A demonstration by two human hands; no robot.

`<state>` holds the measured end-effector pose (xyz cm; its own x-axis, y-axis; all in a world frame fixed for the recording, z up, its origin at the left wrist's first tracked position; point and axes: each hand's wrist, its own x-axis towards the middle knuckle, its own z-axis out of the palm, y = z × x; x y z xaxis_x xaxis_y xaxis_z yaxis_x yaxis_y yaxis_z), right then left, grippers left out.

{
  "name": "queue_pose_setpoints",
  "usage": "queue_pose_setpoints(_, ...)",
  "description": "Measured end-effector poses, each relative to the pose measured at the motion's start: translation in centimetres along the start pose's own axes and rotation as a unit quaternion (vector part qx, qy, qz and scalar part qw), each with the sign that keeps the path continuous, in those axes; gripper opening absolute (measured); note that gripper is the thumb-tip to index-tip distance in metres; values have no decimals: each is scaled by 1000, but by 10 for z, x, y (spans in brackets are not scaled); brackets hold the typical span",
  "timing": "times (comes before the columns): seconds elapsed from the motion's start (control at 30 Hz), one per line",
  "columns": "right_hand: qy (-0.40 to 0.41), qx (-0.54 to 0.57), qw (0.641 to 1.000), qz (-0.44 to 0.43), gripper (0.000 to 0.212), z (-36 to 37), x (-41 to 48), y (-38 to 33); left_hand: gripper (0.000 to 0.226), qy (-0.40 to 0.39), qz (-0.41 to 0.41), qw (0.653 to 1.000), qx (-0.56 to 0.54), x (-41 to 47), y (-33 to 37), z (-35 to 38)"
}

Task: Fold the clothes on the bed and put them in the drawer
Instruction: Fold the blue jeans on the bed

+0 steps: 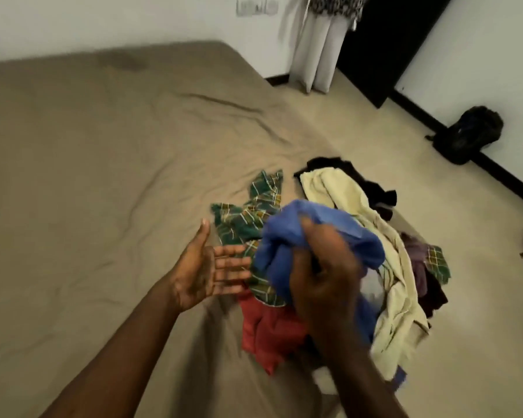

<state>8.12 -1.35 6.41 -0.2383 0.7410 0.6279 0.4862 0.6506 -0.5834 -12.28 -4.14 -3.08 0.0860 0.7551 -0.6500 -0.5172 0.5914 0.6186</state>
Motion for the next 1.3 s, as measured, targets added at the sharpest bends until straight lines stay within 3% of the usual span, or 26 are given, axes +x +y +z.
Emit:
queue_pose_setpoints(0.07,-114,48,987,-105,29,3,-11,-50,68,-77,61,994,-43,-45,45,24)
queue_pose_setpoints(0.13,-216,93,963,-133,36,5,-23,-82,37,-54,121,990,50,-86,84,41)
queue_pose_setpoints(0.23,-320,189,928,-9,40,-6,-29,-123,43,12,210,973,95,-157,119,47)
queue_pose_setpoints(0.3,-343,251,899,104,48,-15,-26,-148,38,61,274,956,89,-208,141,50)
queue_pose_setpoints(0.4,-237,362,864,258,50,-20,-5,-195,24,115,376,918,57,-287,165,42)
queue_pose_setpoints(0.5,-170,463,822,285,78,-21,40,-263,23,135,463,875,44,-376,192,42)
queue_pose_setpoints(0.53,-141,456,833,278,83,-23,54,-289,24,142,491,858,49,-403,200,39)
queue_pose_setpoints(0.57,-99,419,869,243,85,-27,70,-320,25,152,520,839,56,-436,208,37)
queue_pose_setpoints(0.6,-66,356,911,199,85,-34,83,-344,25,168,545,819,65,-461,216,34)
queue_pose_setpoints(0.67,-17,298,946,125,74,-42,108,-381,24,190,588,784,67,-510,228,24)
queue_pose_setpoints(0.7,-67,358,926,98,71,-46,121,-400,23,197,603,771,56,-534,230,19)
queue_pose_setpoints(0.73,-171,472,860,92,73,-50,131,-425,23,203,616,760,35,-563,232,10)
queue_pose_setpoints(0.77,-263,569,772,107,74,-49,137,-446,23,202,621,757,17,-585,233,2)
queue_pose_setpoints(0.8,-357,649,658,138,76,-47,142,-464,24,203,620,758,1,-601,233,-5)
queue_pose_setpoints(0.83,-420,680,578,163,78,-46,143,-487,25,209,619,757,-10,-615,233,-11)
queue_pose_setpoints(0.87,-456,671,558,177,80,-40,140,-508,26,223,616,755,-17,-627,229,-18)
queue_pose_setpoints(0.93,-482,618,603,149,71,-20,129,-551,27,248,617,747,-17,-642,219,-33)
queue_pose_setpoints(1.03,-409,518,743,112,56,7,110,-600,32,274,603,748,40,-659,195,-50)
queue_pose_setpoints(1.07,-373,502,774,104,54,15,104,-610,35,280,601,748,44,-666,189,-58)
queue_pose_setpoints(1.2,-209,435,874,51,36,32,91,-632,33,385,564,722,110,-707,185,-99)
queue_pose_setpoints(1.3,-138,334,932,3,41,32,86,-654,62,322,548,754,165,-743,183,-117)
